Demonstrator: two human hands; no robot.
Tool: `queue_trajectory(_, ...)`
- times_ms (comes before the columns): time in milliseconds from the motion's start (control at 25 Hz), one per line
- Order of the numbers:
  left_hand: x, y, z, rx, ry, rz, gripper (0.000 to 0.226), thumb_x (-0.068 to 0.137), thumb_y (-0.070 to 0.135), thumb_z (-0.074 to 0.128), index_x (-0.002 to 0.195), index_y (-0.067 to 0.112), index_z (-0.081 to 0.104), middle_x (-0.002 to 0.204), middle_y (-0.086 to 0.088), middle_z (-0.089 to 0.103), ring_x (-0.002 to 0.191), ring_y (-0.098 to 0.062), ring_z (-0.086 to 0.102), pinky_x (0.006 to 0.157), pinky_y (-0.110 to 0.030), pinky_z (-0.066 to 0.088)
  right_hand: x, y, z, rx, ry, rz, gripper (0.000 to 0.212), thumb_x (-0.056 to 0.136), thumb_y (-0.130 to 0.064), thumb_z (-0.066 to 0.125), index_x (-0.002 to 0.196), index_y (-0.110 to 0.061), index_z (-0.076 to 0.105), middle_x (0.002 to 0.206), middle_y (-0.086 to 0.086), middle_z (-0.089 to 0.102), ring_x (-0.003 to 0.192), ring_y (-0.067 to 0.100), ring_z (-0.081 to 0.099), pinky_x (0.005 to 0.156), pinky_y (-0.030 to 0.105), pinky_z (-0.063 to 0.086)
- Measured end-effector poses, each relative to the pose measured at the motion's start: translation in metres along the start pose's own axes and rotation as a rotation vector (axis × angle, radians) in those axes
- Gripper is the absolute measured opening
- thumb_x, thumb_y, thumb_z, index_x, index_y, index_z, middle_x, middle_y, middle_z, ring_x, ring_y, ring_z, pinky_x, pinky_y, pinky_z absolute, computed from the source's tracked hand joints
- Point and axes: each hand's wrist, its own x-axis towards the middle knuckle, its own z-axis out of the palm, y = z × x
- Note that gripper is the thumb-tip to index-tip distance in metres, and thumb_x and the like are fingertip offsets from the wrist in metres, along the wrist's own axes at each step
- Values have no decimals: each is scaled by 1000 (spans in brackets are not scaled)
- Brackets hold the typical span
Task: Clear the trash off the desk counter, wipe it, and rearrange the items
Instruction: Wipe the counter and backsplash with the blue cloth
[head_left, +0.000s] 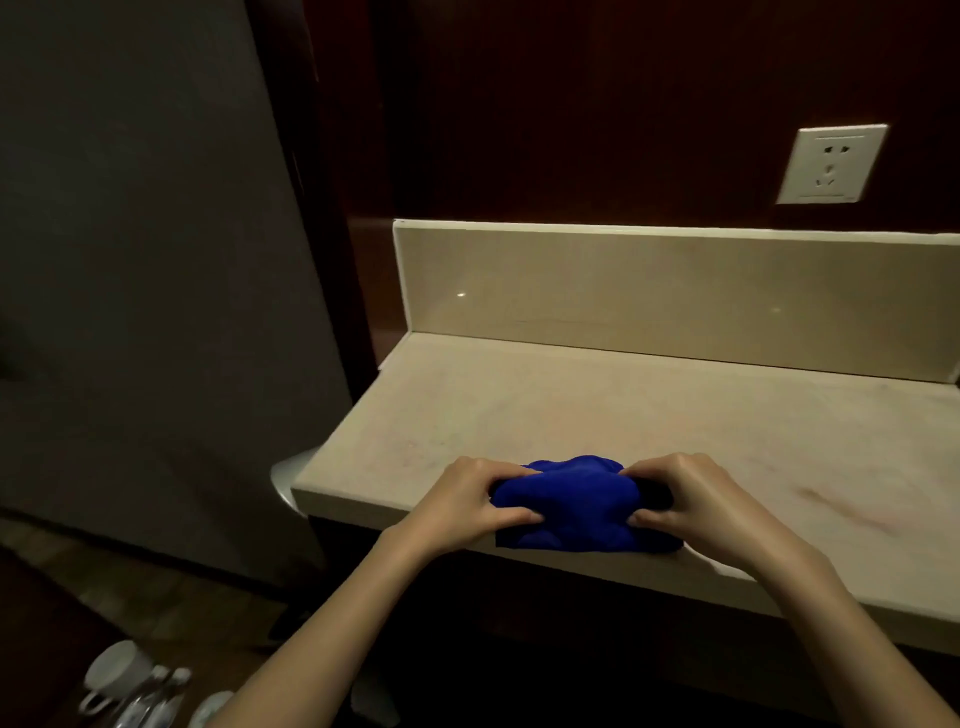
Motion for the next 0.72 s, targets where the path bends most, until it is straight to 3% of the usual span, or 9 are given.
queue_trajectory(240,-72,-13,-63,-66,62,-183,36,78,30,77,113,23,71,105,10,73,97,1,65,87,-26,54,37,-60,17,57,-197,-241,12,80,-21,71,91,-17,71,80,-2,70,76,17,61,75,41,52)
queue_trajectory(400,-154,-19,-92,-121,194,-435,40,75,29,80,113,26,68,106,13,70,99,1,65,87,-23,54,75,-121,41,135,-556,-405,20,83,-26,71,103,-21,73,93,-7,73,86,9,66,83,31,54)
queue_trajectory(720,-337,-25,-86,-194,449,-810,34,77,27,78,109,28,67,103,11,71,96,-1,67,85,-23,55,80,-250,161,67,-849,-802,39,75,-40,77,110,-25,71,100,-11,72,93,-3,64,89,28,52)
